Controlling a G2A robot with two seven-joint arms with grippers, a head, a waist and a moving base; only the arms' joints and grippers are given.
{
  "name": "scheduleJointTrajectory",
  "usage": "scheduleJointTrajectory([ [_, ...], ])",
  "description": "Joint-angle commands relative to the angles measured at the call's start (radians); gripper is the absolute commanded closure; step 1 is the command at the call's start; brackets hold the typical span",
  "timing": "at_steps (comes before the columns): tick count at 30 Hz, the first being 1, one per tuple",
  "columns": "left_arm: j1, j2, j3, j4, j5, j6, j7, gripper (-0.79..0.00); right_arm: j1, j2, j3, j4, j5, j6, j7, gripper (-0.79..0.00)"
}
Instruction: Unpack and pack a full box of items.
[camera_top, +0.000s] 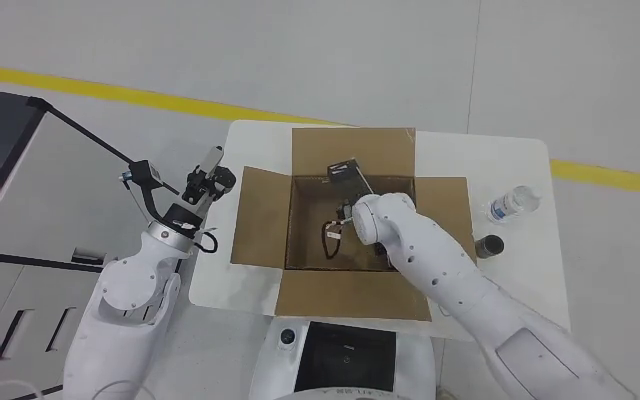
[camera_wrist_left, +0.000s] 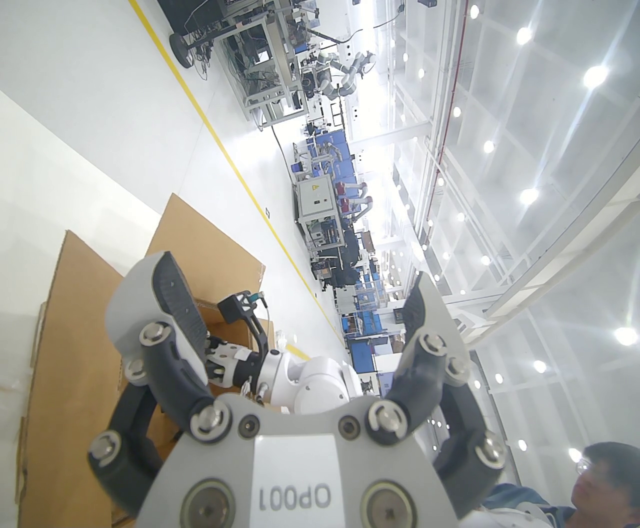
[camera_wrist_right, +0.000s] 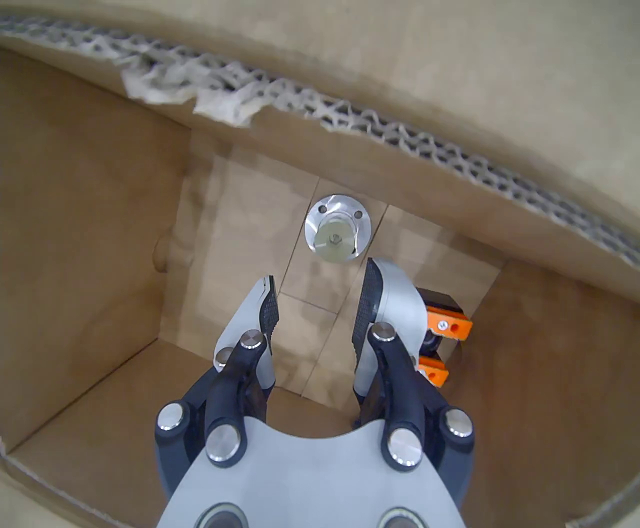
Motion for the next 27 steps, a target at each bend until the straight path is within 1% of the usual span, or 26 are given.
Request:
scheduleJointTrajectory([
  [1, 0.000, 0.000, 0.000, 0.000, 0.000, 0.000, 0.000, -0.785, 0.036, -0.023, -0.030, 0.071, 0.009, 0.012, 0.001, -0.332],
  [5, 0.000, 0.000, 0.000, 0.000, 0.000, 0.000, 0.000, -0.785, 0.077, -0.065, -0.076, 0.164, 0.022, 0.030, -0.010, -0.345],
  [10, 0.000, 0.000, 0.000, 0.000, 0.000, 0.000, 0.000, -0.785, 0.103, -0.105, -0.128, 0.243, -0.007, 0.034, -0.041, -0.351],
  [14, 0.000, 0.000, 0.000, 0.000, 0.000, 0.000, 0.000, -0.785, 0.110, -0.129, -0.158, 0.290, -0.046, 0.041, -0.069, -0.360],
  [19, 0.000, 0.000, 0.000, 0.000, 0.000, 0.000, 0.000, -0.785, 0.113, -0.154, -0.171, 0.339, -0.075, 0.061, -0.089, -0.336],
  [21, 0.000, 0.000, 0.000, 0.000, 0.000, 0.000, 0.000, -0.785, 0.111, -0.162, -0.169, 0.350, -0.076, 0.064, -0.107, -0.299],
  [22, 0.000, 0.000, 0.000, 0.000, 0.000, 0.000, 0.000, -0.785, 0.110, -0.166, -0.171, 0.357, -0.085, 0.069, -0.113, -0.249],
  [24, 0.000, 0.000, 0.000, 0.000, 0.000, 0.000, 0.000, -0.785, 0.107, -0.172, -0.166, 0.366, -0.086, 0.069, -0.130, -0.123],
  [25, 0.000, 0.000, 0.000, 0.000, 0.000, 0.000, 0.000, -0.785, 0.107, -0.174, -0.166, 0.371, -0.094, 0.069, -0.136, 0.000],
  [27, 0.000, 0.000, 0.000, 0.000, 0.000, 0.000, 0.000, -0.785, 0.103, -0.179, -0.161, 0.371, -0.094, 0.065, -0.147, 0.000],
])
